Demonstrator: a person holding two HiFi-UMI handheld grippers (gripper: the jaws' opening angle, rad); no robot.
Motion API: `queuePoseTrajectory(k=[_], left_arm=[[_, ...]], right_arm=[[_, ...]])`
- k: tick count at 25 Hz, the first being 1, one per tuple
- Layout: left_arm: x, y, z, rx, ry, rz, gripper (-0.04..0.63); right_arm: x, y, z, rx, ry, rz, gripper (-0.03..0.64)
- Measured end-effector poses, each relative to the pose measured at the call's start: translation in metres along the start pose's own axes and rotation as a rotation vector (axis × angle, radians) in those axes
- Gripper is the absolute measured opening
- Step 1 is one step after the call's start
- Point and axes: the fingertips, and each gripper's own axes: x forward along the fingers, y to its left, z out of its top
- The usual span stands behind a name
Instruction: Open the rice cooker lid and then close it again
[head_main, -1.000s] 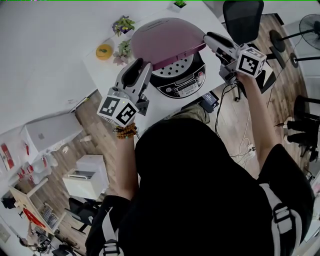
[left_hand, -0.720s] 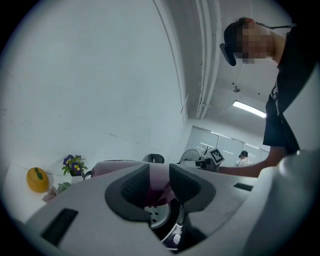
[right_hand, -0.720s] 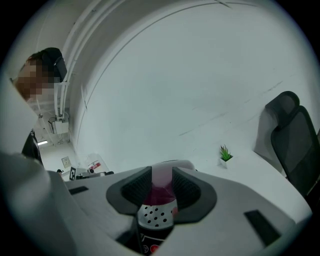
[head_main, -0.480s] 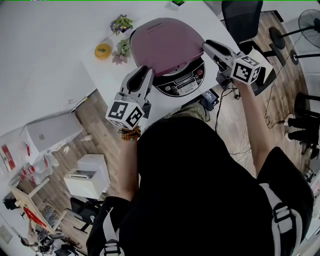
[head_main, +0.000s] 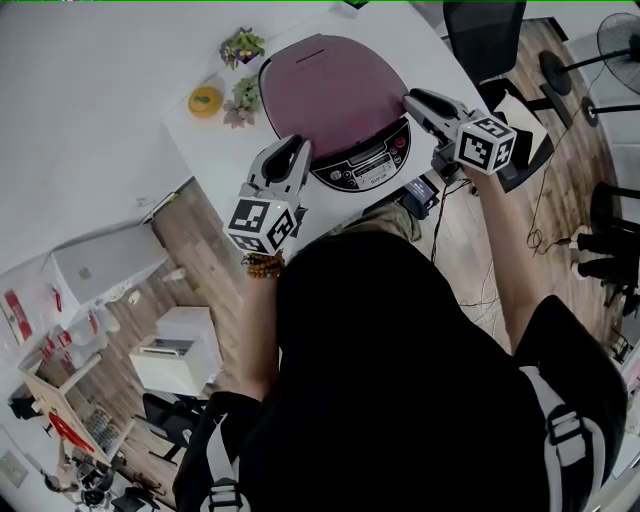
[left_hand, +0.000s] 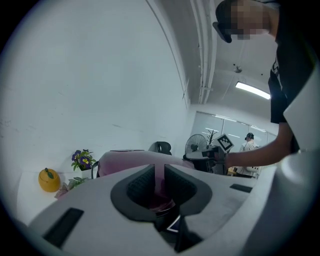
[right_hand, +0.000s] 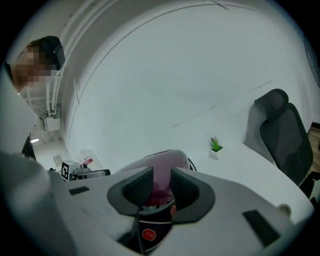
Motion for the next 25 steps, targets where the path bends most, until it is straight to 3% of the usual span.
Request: queuePoseTrajectory(k=[5, 11, 17, 21, 25], left_arm=[[0.002, -0.001, -0.016, 0.040, 0.066, -0.006, 0.072], [0.005, -0.002, -0.033, 0.051, 0.123, -0.004, 0.072], [0.010, -0.001, -0.049, 0.051, 0.180, -0.014, 0.072], [0.013, 0.000, -0.053, 0.108, 0.220, 0.012, 0.055], [0.013, 0.002, -0.054, 0.103, 0.221, 0.022, 0.044]], right_arm=[[0.002, -0.004, -0.016, -0.039, 0.057, -0.027, 0.117], [0.004, -0.010, -0.034, -0.048, 0.107, -0.052, 0.116], [0.010, -0.014, -0.052, -0.127, 0.194, -0.087, 0.117], [0.012, -0.014, -0.056, -0.170, 0.234, -0.103, 0.117], [0.013, -0.014, -0.058, -0.178, 0.267, -0.105, 0.117]])
